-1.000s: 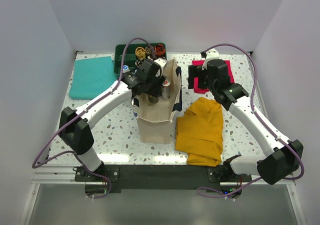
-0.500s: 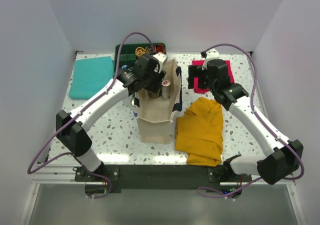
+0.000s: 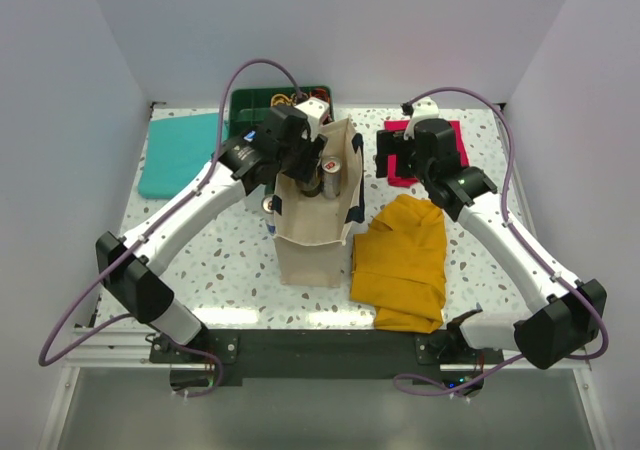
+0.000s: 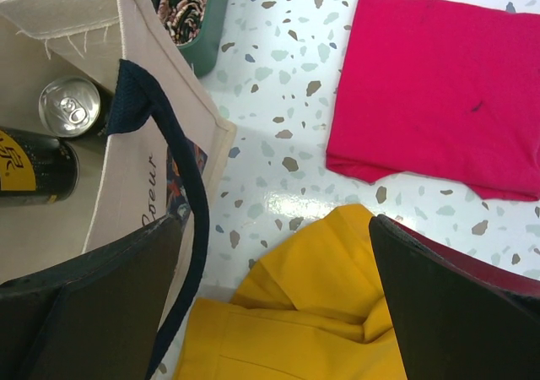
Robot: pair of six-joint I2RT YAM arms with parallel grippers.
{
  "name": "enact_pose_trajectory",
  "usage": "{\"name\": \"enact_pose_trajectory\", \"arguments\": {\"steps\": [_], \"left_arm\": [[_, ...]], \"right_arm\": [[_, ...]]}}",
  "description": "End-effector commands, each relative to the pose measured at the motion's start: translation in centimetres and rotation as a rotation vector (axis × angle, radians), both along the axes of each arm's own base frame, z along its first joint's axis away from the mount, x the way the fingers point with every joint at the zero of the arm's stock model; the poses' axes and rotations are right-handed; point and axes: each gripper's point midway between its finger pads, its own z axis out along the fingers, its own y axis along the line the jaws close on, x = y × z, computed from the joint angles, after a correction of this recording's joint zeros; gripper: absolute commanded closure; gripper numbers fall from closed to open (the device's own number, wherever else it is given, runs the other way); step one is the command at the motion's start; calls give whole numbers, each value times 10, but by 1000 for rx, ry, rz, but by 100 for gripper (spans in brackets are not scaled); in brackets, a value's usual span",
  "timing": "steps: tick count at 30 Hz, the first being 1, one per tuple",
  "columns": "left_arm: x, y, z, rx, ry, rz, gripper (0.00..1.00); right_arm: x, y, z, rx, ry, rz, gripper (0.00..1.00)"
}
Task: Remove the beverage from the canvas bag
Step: Take out the drink from the canvas bag.
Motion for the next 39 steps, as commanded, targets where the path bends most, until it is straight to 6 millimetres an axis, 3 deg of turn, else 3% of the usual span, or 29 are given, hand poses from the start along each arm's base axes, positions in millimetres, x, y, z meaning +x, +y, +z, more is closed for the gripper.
{"name": "enact_pose_trajectory", "arguments": {"steps": [1,16,24,39], "left_arm": [[9,-4,66,-130,-171,-4,100],[-6,-7,111,-188,-233,-89,100],[-19,2,132,-174,-265,-127,100],[-45,51,185,-166,-368,-9,100]], "right_arm": [[2,2,5,21,-12,1,2],[4,5,5,20,-8,12,2],[3,6,6,23,-8,16,2],[-5,6,6,44,-5,31,2]]}}
